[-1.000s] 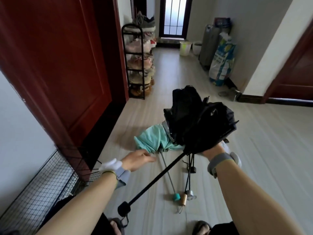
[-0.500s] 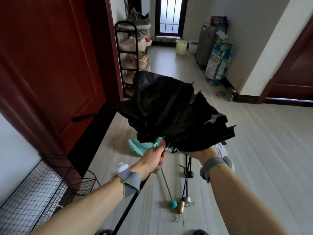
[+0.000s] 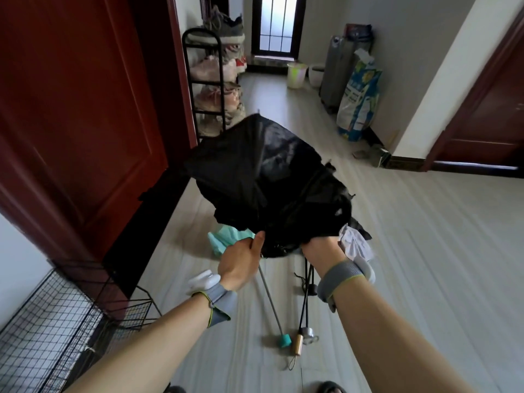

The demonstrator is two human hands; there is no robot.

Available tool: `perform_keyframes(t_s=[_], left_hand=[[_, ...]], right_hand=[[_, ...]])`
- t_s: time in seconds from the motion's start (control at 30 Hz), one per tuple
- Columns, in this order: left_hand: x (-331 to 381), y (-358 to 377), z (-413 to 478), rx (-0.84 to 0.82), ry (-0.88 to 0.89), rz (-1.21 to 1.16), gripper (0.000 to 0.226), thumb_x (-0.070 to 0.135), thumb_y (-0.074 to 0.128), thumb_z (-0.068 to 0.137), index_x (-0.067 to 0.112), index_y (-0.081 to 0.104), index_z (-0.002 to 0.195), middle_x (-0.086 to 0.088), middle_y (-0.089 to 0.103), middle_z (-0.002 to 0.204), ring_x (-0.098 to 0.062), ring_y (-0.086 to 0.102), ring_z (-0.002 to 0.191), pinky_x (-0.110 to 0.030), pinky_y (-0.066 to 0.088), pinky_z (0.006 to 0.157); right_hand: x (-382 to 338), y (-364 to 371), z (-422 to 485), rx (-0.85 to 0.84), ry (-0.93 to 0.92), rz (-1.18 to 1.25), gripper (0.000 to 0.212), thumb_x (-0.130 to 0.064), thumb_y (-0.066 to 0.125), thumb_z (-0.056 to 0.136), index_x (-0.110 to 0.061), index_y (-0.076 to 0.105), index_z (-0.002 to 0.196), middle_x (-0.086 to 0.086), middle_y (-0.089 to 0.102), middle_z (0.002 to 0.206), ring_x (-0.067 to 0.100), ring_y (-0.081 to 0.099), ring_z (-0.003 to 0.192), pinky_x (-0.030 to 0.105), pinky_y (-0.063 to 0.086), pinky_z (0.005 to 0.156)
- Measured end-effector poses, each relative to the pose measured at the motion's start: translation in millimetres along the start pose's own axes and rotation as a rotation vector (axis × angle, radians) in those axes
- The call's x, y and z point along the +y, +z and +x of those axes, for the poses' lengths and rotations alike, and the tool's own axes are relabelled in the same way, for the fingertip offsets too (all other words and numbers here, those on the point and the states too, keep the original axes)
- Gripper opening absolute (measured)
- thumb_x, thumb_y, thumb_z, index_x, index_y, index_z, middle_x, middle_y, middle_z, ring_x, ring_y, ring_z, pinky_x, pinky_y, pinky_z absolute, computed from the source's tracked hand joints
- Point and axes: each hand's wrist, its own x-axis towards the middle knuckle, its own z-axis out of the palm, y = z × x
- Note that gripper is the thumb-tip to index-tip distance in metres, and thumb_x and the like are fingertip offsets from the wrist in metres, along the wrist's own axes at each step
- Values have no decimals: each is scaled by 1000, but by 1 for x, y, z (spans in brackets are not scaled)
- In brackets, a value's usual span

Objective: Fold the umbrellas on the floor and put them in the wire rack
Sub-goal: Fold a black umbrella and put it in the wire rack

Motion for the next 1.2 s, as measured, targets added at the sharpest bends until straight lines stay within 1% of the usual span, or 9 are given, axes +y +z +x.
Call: perform_keyframes(t_s=[0.03, 0.07, 0.2, 0.27, 0.33, 0.6, 0.8, 0.93, 1.2], left_hand=[[1, 2, 0, -11, -22, 7, 63, 54, 24, 106, 9, 65, 90, -16, 71, 100, -36, 62, 100, -39, 44, 82], [0, 3, 2, -24, -44, 2, 65, 54, 23, 107, 7, 68, 96, -16, 71, 104, -36, 62, 104, -39, 45, 86], [-3, 3, 8, -15, -82, 14, 67, 54, 21, 107, 7, 69, 110, -18, 70, 112, -39, 61, 109, -38, 45, 88], [-6, 6, 9, 15, -80, 60, 66, 54, 21, 107, 8, 68, 112, -18, 70, 114, -39, 61, 109, -39, 45, 87], [-4, 12, 4, 59, -61, 113, 64, 55, 22, 106, 10, 67, 112, -17, 70, 112, -39, 62, 108, -40, 48, 86], [1, 35, -32, 160, 290, 339, 62, 63, 15, 99, 20, 58, 100, -6, 71, 82, -30, 68, 77, -36, 49, 64], [6, 30, -33, -163, 271, -157, 56, 56, 35, 104, 22, 47, 62, 7, 48, 51, -12, 49, 49, -32, 43, 58], [4, 12, -24, -550, 5, -383, 48, 66, 64, 84, 21, 66, 102, 4, 69, 89, -14, 65, 77, -29, 48, 69], [4, -44, 11, -139, -182, -991, 94, 76, 85, 48, 39, 59, 130, 9, 73, 118, -20, 65, 114, -54, 49, 103]], right_hand=[[4, 2, 11, 23, 9, 55, 29, -12, 42, 108, 5, 58, 90, 21, 64, 121, 34, 58, 113, 39, 36, 88], [7, 3, 14, -84, 7, 199, 27, -21, 43, 108, -8, 61, 93, 8, 66, 107, 26, 60, 98, 21, 38, 98], [5, 7, 6, -311, -125, -40, 27, -8, 50, 80, -19, 47, 55, -3, 49, 58, 20, 40, 64, 32, 40, 69], [8, 0, 2, -458, -109, -313, 4, -14, 70, 71, -13, 66, 70, -1, 68, 77, 22, 62, 76, 34, 49, 78], [6, -1, 3, -502, -83, -393, 43, -36, 88, 74, -13, 75, 108, 3, 78, 109, 24, 74, 101, 41, 55, 93], [1, 1, 22, -70, -90, -127, 29, -28, 81, 80, -5, 74, 98, 11, 78, 98, 31, 75, 89, 47, 62, 87], [-6, -13, 28, -112, -44, -46, 32, -19, 74, 67, -5, 71, 95, 14, 71, 92, 34, 68, 83, 54, 58, 88], [-7, -18, 31, -72, -60, -45, 27, -18, 66, 62, -7, 66, 86, 12, 68, 86, 33, 66, 79, 55, 56, 84], [1, -26, 26, -349, 47, -146, 45, -16, 37, 92, -18, 48, 48, -1, 47, 50, 15, 50, 40, 22, 45, 44]])
